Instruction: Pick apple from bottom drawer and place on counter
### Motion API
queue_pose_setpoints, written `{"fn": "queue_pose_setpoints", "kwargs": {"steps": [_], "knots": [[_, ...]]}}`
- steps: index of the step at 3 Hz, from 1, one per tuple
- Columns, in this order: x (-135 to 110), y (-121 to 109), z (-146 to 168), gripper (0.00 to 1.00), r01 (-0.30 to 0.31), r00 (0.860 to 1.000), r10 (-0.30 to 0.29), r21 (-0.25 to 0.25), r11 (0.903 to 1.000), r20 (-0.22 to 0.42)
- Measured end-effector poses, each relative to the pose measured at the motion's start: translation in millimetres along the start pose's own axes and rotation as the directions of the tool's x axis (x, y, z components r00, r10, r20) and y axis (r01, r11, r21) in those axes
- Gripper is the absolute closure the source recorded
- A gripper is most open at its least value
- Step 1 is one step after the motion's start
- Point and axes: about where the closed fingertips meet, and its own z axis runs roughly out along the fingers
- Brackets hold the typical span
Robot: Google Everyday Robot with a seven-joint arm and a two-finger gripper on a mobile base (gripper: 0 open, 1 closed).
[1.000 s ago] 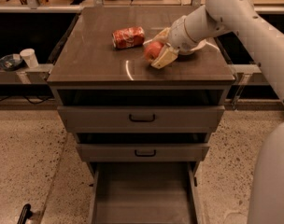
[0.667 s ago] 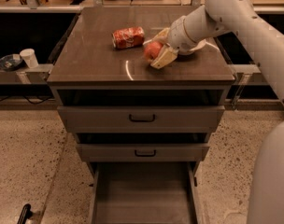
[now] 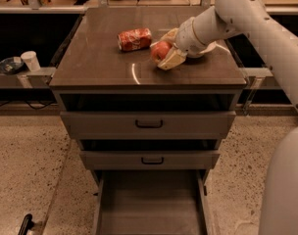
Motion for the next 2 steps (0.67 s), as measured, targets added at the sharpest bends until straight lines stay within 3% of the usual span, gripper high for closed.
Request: {"fn": "queue_pose_setpoints", "kwargs": {"steps": [1, 2], "knots": [[0.0, 0.0, 0.1, 0.00, 0.000, 1.000, 0.000, 0.000, 1.0000, 0.000], [0.0, 0.0, 0.1, 0.00, 0.000, 1.000, 0.000, 0.000, 1.0000, 0.000]]}}
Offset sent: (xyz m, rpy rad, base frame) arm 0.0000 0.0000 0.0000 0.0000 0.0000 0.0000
